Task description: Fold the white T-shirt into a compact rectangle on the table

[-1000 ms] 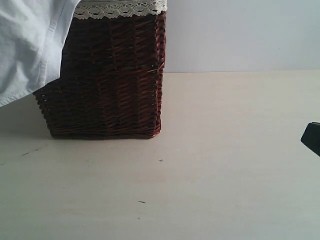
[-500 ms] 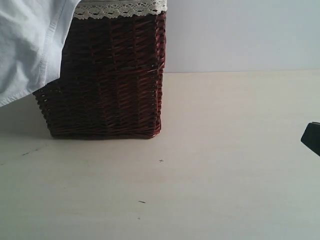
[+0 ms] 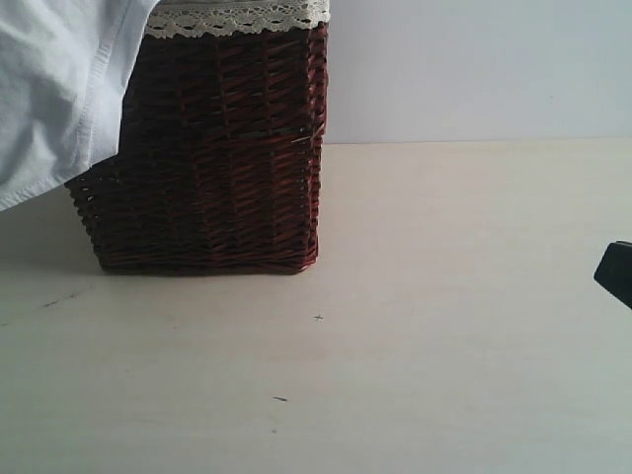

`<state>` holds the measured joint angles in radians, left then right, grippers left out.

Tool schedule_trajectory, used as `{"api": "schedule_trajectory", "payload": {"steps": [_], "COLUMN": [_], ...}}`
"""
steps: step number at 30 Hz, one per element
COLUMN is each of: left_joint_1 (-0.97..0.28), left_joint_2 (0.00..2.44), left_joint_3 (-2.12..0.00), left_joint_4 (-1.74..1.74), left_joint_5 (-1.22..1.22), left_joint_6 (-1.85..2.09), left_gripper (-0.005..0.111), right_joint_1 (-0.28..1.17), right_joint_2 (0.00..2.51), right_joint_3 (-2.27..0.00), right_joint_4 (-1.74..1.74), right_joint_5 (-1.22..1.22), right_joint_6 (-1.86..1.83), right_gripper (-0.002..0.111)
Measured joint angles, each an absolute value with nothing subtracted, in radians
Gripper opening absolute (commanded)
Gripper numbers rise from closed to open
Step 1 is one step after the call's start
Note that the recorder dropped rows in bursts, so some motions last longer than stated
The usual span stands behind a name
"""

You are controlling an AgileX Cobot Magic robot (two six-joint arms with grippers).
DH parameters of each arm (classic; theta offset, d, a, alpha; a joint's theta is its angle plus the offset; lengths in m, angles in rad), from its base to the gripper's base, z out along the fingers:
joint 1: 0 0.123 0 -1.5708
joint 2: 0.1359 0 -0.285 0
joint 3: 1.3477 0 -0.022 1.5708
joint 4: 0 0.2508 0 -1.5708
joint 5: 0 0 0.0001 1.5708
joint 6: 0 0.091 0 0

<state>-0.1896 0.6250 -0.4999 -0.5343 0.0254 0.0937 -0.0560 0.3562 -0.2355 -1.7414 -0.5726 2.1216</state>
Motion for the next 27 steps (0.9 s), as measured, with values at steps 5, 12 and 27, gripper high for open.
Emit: {"api": "schedule_trajectory", "payload": {"steps": [5,12,27], "left_joint_1": [-0.19,-0.19,-0.19], "left_joint_2": [0.625,0.625,0.618], "left_joint_3": [-0.5,-0.5,-0.5], "left_joint_4": [-0.534,-0.532,-0.567], "left_joint_5": [0.136,0.225,0.376], "left_joint_6": [0.094,0.093,0.093], "left_gripper": [0.0,0.0,0.0], "right_joint_1": [-0.056,-0.056,-0.056], "right_joint_2": [0.356,0.356,0.356], "right_joint_3": [-0.236,-0.236,-0.236], "right_joint_4": [-1.741,-1.741,-1.741], "right_joint_5": [-0.573,-0.573,-0.573], "right_joint_6": [2.122,2.122,2.122], "right_gripper": [0.0,0.0,0.0]}}
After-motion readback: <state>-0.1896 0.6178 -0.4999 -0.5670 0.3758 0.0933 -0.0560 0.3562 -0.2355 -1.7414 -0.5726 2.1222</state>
